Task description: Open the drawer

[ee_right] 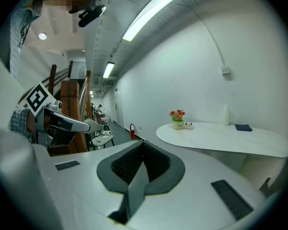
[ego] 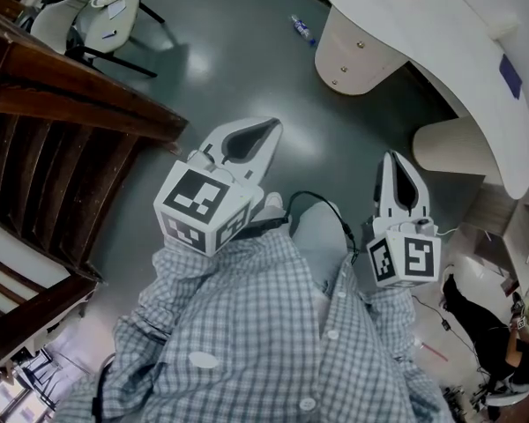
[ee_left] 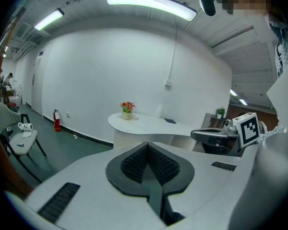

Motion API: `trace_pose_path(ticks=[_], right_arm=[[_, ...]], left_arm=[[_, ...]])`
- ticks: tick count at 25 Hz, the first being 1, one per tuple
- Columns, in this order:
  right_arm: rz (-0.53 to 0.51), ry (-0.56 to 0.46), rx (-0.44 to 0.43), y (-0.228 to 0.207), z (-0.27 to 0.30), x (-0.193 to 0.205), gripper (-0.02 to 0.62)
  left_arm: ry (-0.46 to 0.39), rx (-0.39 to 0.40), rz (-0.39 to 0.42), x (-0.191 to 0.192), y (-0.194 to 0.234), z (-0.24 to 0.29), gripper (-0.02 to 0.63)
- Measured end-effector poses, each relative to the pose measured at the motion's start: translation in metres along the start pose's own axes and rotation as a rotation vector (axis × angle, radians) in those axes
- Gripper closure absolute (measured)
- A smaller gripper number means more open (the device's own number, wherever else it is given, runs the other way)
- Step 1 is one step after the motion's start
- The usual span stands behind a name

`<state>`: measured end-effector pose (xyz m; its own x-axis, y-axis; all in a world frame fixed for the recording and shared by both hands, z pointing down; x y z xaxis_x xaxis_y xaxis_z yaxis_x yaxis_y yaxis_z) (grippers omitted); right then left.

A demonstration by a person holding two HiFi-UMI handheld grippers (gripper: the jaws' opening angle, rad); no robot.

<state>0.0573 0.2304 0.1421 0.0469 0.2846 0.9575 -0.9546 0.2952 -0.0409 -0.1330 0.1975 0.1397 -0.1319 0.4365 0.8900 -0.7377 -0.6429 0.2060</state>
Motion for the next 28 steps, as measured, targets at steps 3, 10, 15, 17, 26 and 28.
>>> trace_pose_path(ticks=[3,10,15,17,26,28], right_arm=[[0.009,0.009,0.017,0.0,0.003,0.002,0.586],[0.002,0.046,0.013,-0.006,0.017,0.006,0.586],[0.023,0.05,-0.027,-0.019,0.044,0.006,0.586],[0.018,0.047,-0.053,-0.023,0.057,0.002,0.586],[-0.084,0.06,-0.167,-0.045,0.117,-0.02,0.586],[-0.082,0.063,-0.18,-0.058,0.13,-0.025,0.586]], left_arm=[[-0.004,0.006,-0.006,0.002,0.006,-0.001,0.601],[-0.005,0.005,-0.019,0.0,0.016,0.01,0.601],[-0.001,-0.02,-0.025,-0.004,0.023,0.022,0.601],[0.0,-0.034,-0.034,-0.008,0.027,0.029,0.601],[-0.01,-0.088,-0.062,-0.037,0.05,0.078,0.601],[-0.011,-0.097,-0.067,-0.046,0.052,0.093,0.601]])
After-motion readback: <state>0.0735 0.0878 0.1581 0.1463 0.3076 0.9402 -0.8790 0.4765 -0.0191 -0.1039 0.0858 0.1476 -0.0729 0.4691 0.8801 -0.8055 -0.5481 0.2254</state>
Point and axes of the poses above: the fingertips, and each gripper's own axes: z forward along the fingers, y to its left, x out of its underside, the point moved 2 cm from there along -z, backward along the fingers, and after that the axes turned 1 degree about y, right-handed, at the moved point
